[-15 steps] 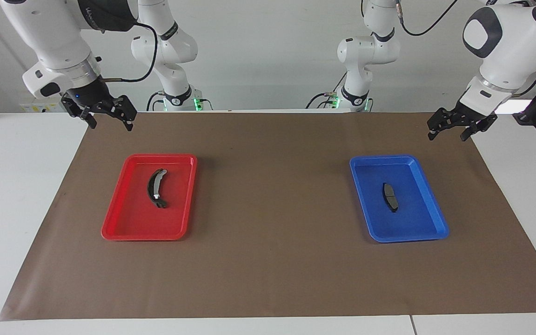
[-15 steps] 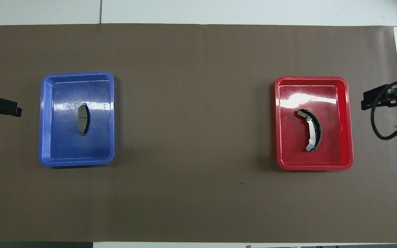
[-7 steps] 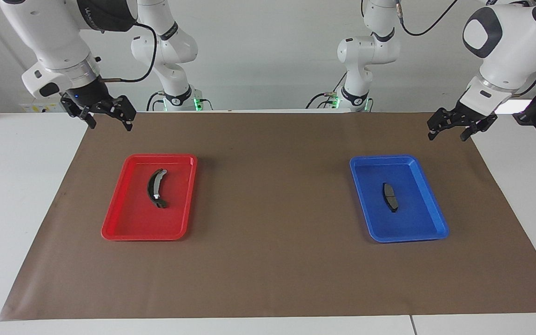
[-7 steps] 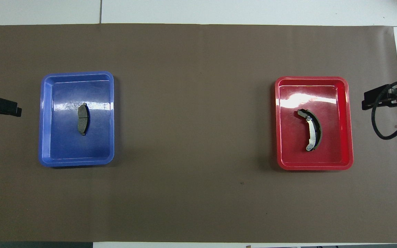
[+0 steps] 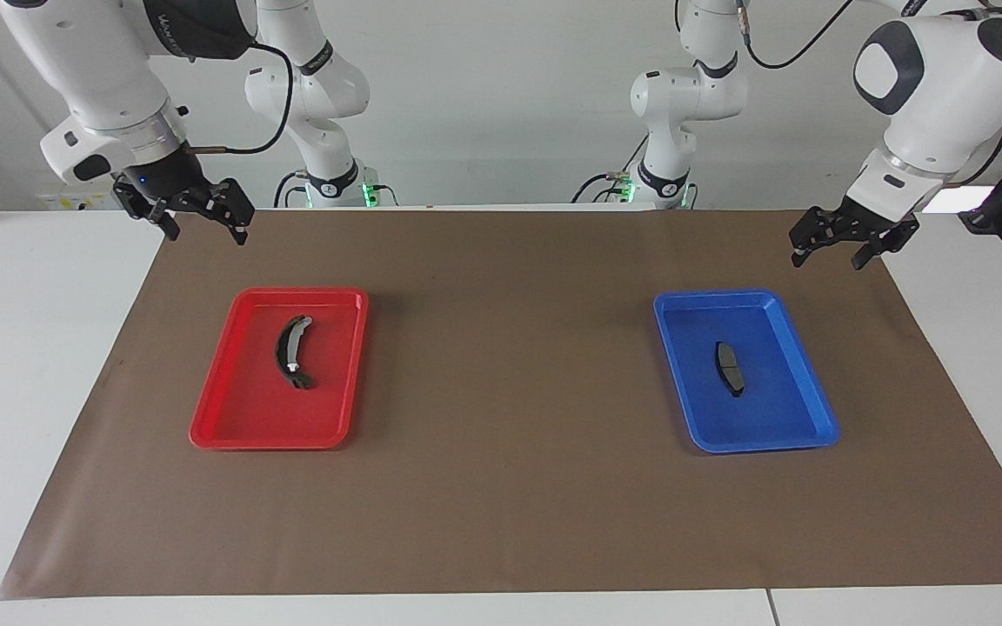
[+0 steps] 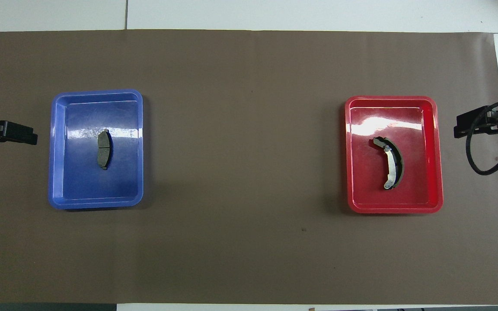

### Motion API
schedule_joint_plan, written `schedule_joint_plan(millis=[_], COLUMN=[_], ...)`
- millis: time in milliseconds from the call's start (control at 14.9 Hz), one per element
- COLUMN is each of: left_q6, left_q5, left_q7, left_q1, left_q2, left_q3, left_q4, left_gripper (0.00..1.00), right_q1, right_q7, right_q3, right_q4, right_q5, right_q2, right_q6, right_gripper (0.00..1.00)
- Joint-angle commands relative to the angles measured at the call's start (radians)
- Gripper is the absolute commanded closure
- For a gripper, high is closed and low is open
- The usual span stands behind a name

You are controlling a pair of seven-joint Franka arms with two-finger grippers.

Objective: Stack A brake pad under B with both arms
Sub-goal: 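Reach into the blue tray and grasp the small brake pad with the left gripper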

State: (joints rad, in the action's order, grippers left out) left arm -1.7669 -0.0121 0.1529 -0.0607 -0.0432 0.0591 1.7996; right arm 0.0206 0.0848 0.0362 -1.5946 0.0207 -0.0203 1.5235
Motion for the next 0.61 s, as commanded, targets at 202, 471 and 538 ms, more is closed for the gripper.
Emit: schedule_joint_plan(millis=[202,471,538], left_q6=[-0.394,-0.584,-0.635], left_q5=[0.009,0.009,0.009], left_q7=[-0.042,-0.076,-0.076], left_q1=[-0.076,-0.079,-0.077], left_q2=[0.021,0.112,0.143], left_q3=[0.002,0.001,0.001], left_q4=[0.335,0.435,0.443], left_gripper=[0.02,0.03,0.03], right_q1=[-0.002,-0.002,-0.002], right_q7=[-0.020,-0.020,-0.020], right_q3=[-0.001,-0.001,-0.001], right_q4=[-0.018,-0.018,-0.018], right_q5=[-0.005,-0.005,-0.005], right_q2=[-0.016,-0.016,-0.018], right_q6=[0.000,0.000,0.000], right_gripper=[0.00,0.00,0.00])
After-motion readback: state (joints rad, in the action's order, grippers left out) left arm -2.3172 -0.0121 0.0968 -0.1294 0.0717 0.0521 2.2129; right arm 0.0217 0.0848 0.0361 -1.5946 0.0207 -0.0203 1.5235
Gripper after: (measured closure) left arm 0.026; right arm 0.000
